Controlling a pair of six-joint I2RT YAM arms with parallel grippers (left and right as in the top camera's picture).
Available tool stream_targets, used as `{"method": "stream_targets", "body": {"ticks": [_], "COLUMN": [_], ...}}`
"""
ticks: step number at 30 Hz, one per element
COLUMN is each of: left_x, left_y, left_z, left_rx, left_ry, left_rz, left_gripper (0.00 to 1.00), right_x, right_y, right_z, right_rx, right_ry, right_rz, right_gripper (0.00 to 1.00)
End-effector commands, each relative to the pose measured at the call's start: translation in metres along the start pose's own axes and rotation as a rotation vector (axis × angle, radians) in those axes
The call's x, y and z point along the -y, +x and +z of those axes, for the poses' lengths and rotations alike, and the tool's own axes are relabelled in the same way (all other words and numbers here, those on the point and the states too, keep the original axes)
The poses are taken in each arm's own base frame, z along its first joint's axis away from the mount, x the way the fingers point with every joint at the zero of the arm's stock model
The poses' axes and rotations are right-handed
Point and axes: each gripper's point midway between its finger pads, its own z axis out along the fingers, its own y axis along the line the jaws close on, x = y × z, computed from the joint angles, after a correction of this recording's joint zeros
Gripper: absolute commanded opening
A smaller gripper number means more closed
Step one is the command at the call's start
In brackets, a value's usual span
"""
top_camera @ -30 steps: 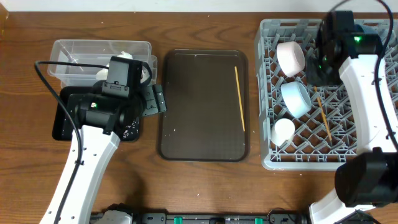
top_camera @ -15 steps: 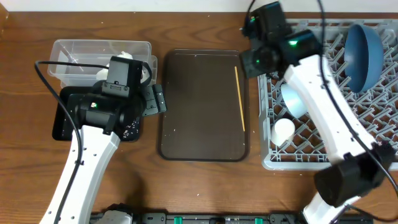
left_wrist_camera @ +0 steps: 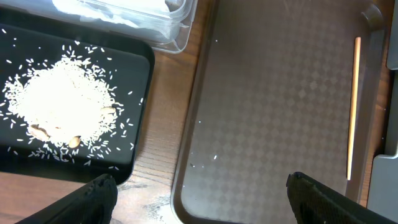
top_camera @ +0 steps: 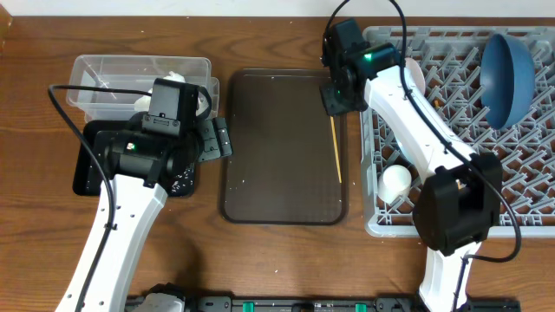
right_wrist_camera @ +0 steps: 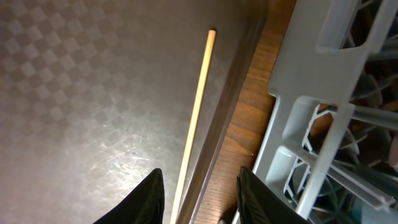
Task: Sort waste into correct bins and load items into the dishwasher rack
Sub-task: 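Reach the right gripper back to the second chopstick and grasp it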
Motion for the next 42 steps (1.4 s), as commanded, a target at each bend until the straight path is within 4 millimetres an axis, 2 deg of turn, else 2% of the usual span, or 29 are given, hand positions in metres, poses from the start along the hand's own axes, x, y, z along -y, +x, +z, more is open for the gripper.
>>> {"method": "stream_targets", "body": {"ticks": [1,5,10,20,30,35,42], "left_x": [-0.001,-0.001,-0.001,-0.001,-0.001,-0.001,-0.001], "left_y": [-0.005,-0.005,-0.005,-0.005,-0.005,-0.005,-0.005], "left_z": [-0.002,-0.002,-0.002,-0.002,-0.002,-0.002,-0.002], "left_rx": [0.01,0.01,0.01,0.01,0.01,0.01,0.01], "left_ry": [-0.007,-0.007,-0.007,-0.007,-0.007,-0.007,-0.007], "left_rz": [0.006,0.006,0.006,0.006,0.006,0.006,0.006], "left_gripper": [0.9,0.9,0.9,0.9,0.9,0.9,0.89], "right_x": [0.002,0.002,0.01,0.005,-0.003,-0.005,-0.006], "right_y": [-0.003,-0.007,-0.009,0.002,0.024,0.031,0.034], "right_z": [0.006,0.009,0.017,0.055,0.097,0.106,0.107], "right_rx": [0.002,0.016,0.022,-0.054,-0.16,-0.187,-0.199], "right_ry": [0.015,0.013,0.066,0.062,0.029,0.026,0.026], "right_rz": [0.019,0.021,0.047,-0.005,-0.011,-0.014,-0.014], "right_gripper": [0.36,0.36,0.37,0.35,0.35,0.35,0.35]}}
